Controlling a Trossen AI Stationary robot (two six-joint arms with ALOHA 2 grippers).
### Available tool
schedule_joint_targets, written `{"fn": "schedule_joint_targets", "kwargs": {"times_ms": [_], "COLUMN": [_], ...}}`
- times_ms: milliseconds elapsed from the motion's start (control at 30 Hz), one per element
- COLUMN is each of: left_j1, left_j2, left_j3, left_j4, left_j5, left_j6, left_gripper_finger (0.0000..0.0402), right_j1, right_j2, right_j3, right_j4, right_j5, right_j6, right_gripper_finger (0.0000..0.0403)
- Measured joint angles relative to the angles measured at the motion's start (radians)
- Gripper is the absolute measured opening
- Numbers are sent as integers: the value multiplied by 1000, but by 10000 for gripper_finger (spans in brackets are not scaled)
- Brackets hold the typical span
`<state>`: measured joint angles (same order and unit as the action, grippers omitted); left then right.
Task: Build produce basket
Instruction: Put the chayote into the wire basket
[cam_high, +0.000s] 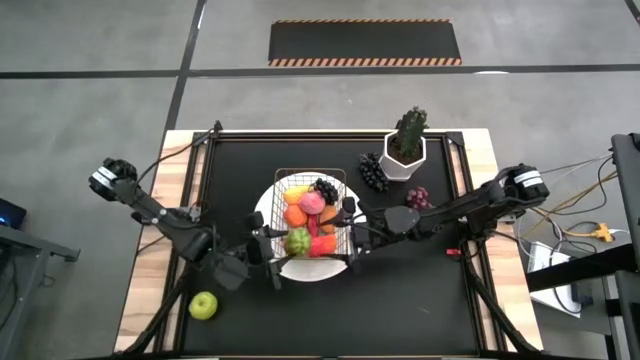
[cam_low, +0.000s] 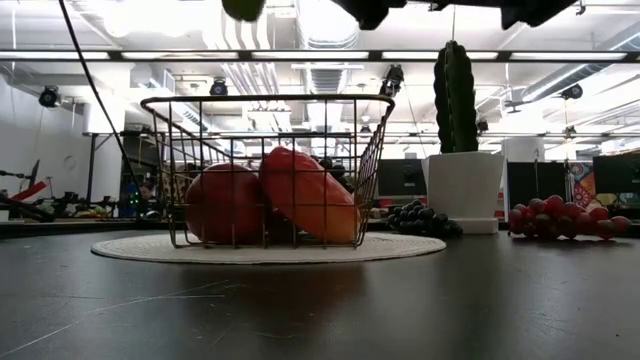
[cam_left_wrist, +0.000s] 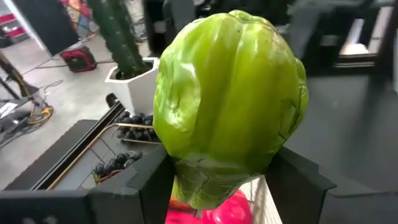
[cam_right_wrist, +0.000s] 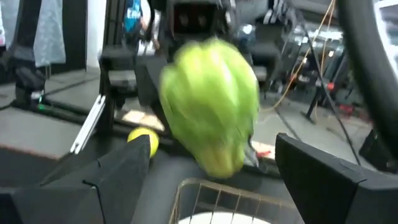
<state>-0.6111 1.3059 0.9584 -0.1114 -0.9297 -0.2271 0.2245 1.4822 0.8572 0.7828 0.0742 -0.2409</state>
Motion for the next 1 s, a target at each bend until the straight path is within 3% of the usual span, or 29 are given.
{"fn": "schedule_joint_targets", "kwargs": {"times_ms": [467,667,1000], "left_j1": [93,108,155], "left_j2": [2,39,109], "left_j3": [-102,-101,-101], "left_j4": [256,374,453], "left_j5": [23,18,30], "left_j6": [49,152,162], "left_gripper_finger": [205,205,205], "right_j1": [-20,-33,-36], "right_j2": [20,23,25], "right_j3": [28,28,27], "right_j4": [74,96,90], "right_j5": [4,-4,28], "right_j6": [-37,-27,-42], "right_gripper_finger": [327,327,327]}}
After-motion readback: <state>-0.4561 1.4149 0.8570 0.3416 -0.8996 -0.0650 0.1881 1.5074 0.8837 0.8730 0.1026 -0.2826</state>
